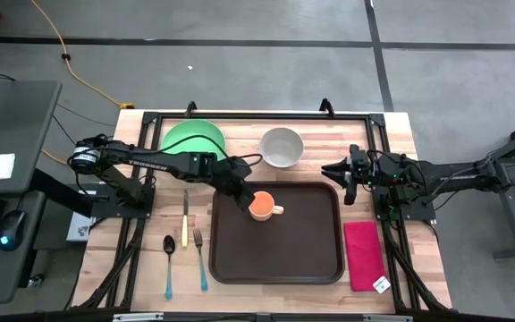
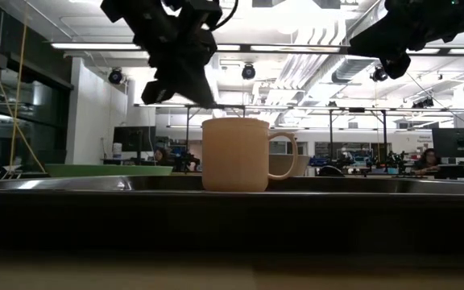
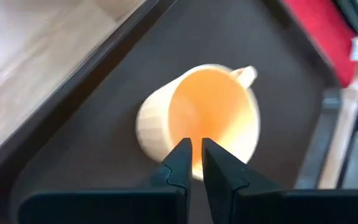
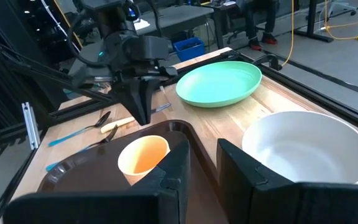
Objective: Set up tray
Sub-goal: Put the yellow mug on the brown tray
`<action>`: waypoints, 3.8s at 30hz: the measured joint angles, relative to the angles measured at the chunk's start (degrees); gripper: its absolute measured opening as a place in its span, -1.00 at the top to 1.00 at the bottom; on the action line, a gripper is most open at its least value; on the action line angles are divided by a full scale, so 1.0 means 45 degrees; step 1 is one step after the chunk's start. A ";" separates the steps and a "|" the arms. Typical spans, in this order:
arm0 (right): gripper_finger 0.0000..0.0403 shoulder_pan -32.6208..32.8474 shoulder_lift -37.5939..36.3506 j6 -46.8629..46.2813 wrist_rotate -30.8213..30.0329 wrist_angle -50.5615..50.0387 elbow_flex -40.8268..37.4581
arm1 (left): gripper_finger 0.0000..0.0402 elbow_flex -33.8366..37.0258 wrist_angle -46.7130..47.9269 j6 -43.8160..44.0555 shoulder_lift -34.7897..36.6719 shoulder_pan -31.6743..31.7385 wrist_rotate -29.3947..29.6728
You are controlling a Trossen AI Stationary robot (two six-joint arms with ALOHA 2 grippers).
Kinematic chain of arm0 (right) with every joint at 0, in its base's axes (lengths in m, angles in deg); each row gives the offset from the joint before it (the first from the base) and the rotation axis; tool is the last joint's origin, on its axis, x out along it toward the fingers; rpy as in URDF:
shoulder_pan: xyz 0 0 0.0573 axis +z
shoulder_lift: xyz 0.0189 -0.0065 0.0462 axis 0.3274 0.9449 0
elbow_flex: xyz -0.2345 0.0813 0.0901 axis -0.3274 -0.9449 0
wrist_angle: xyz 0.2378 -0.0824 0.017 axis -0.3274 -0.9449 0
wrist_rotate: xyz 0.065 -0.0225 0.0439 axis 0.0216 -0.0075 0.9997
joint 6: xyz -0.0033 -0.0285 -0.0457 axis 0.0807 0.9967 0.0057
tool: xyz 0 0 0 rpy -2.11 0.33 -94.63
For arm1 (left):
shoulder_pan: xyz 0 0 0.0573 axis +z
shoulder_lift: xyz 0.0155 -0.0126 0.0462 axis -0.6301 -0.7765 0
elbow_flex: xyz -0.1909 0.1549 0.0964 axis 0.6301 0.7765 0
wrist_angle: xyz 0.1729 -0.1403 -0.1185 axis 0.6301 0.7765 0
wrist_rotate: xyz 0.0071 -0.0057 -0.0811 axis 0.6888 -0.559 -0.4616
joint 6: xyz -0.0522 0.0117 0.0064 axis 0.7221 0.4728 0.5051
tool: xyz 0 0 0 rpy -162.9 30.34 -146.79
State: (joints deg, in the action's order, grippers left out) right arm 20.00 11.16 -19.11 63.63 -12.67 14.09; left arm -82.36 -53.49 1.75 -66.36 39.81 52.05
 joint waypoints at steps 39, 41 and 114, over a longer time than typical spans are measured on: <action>0.71 -0.0001 -0.0005 -0.0228 0.0165 -0.0190 0.0000 | 0.79 -0.4784 0.6186 -0.1018 -0.1641 -0.0005 0.0719; 0.71 0.0000 0.0000 -0.0244 0.0220 -0.0190 0.0000 | 0.79 -0.4765 0.6357 -0.1067 -0.1972 0.0010 0.0442; 0.72 -0.0140 -0.0005 -0.1947 0.0875 -0.0307 0.0000 | 0.83 -0.4775 0.6026 -0.1441 -0.2798 0.0062 0.0879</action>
State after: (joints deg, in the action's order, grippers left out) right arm 19.37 11.14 -27.87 67.57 -14.05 14.09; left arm -103.85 -26.38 -4.73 -78.95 40.09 56.01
